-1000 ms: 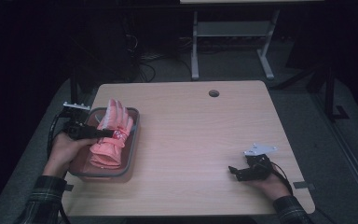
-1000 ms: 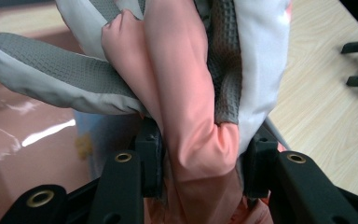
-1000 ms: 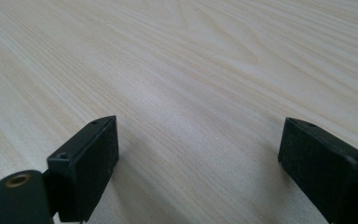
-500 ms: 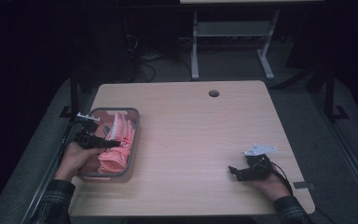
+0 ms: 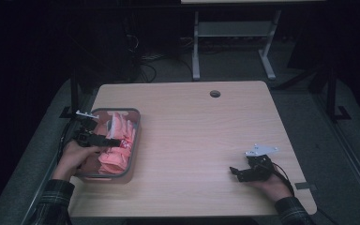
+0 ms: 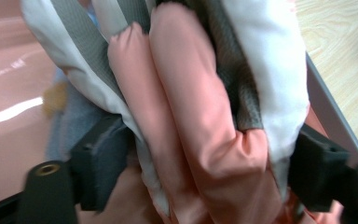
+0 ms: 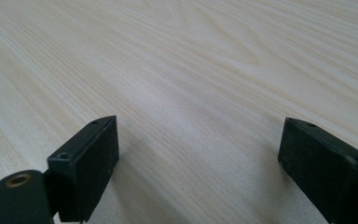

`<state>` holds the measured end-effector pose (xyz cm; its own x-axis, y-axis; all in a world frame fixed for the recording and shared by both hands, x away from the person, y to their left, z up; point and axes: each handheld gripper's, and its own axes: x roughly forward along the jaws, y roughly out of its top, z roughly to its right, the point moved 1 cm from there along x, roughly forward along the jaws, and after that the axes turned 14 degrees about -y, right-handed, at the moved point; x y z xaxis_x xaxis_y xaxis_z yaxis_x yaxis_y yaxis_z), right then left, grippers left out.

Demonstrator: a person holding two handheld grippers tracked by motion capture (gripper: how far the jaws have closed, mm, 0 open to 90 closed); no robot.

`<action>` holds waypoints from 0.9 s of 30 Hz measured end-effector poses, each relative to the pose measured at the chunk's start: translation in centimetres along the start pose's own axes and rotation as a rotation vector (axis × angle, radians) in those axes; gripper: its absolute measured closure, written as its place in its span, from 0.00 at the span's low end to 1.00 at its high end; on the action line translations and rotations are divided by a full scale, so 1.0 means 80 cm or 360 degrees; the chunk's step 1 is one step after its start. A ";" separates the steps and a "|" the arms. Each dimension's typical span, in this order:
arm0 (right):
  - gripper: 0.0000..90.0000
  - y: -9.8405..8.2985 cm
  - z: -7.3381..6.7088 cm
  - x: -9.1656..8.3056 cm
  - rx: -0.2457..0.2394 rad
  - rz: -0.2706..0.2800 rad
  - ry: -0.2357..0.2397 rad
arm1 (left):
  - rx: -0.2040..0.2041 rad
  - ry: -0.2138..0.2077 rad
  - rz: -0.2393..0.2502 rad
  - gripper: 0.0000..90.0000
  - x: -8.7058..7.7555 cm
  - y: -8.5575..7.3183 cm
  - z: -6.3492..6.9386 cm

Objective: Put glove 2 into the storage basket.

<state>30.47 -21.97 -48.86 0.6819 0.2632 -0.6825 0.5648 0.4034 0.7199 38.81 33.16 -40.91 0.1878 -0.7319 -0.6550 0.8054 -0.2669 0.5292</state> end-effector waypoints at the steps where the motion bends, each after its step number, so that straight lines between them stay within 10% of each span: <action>1: 0.13 0.000 0.000 0.000 0.0002 -0.0002 0.0000 | 0.0022 0.0021 -0.0006 0.17 -0.003 0.002 0.003; 15: 0.13 0.000 0.000 0.000 0.0002 -0.0002 0.0000 | 0.0246 0.0154 0.0130 0.15 -0.049 0.021 0.043; 27: 0.13 0.000 0.000 0.000 0.0002 -0.0001 0.0000 | 0.0440 0.0102 0.0220 0.15 -0.040 0.045 0.097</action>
<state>30.46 -21.97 -48.86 0.6815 0.2627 -0.6831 0.5659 0.4027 0.7194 36.74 29.68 -32.77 0.3267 -0.7346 -0.5947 0.5882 -0.3345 0.7363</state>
